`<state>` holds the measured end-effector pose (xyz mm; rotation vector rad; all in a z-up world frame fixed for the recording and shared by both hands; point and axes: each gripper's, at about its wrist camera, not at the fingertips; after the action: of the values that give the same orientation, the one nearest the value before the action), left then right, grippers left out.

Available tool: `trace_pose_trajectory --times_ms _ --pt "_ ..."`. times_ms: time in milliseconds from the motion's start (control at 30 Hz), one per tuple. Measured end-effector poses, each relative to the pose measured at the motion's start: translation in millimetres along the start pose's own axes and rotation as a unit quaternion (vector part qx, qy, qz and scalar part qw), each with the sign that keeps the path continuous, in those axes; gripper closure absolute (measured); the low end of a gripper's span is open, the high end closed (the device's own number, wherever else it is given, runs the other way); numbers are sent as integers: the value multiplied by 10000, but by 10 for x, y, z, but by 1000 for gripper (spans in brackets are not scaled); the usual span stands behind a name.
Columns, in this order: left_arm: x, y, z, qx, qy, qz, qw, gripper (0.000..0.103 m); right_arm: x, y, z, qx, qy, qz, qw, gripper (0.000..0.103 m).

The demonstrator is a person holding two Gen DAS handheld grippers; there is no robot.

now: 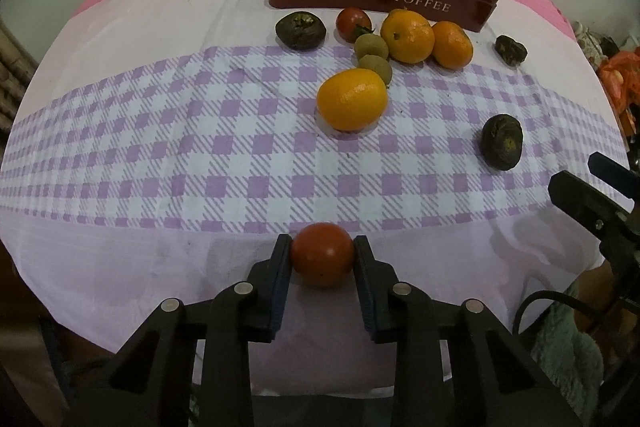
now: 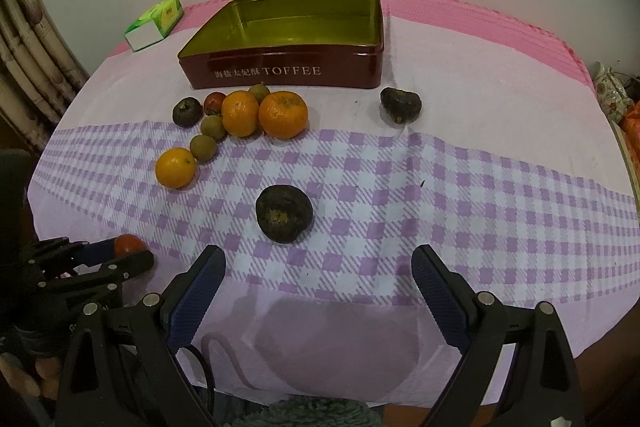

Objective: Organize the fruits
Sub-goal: 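Close the right tool on the dark brown fruit while the left tool holds the tomato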

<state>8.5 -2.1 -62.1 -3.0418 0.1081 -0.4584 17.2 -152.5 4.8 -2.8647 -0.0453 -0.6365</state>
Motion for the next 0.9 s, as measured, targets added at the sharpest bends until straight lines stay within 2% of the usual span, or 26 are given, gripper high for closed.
trace_pose_trajectory --times_ms 100,333,533,633,900 --pt "2 -13 -12 -15 -1 -13 10000 72 -2 1 32 -32 37 -62 10000 11" --pt "17 4 3 10 53 -40 10000 72 -10 -6 101 -7 -19 -139 9999 21" --pt "44 -35 0 0 65 -85 9999 72 -5 -17 132 58 36 -142 9999 22" --pt "37 -39 -16 0 73 -86 9999 72 3 -42 167 26 -9 -231 9997 32" --pt "98 -5 -19 31 149 -58 9999 72 57 -96 273 37 -29 -342 9994 40"
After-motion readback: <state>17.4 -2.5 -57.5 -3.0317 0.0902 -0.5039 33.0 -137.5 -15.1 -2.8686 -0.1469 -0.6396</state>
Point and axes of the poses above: each gripper's, at about its wrist camera, not at the fingertips, and z roughly the way its jaws point, y to its right, x to its top, and after that the axes turned 8 degrees about x, right-handed
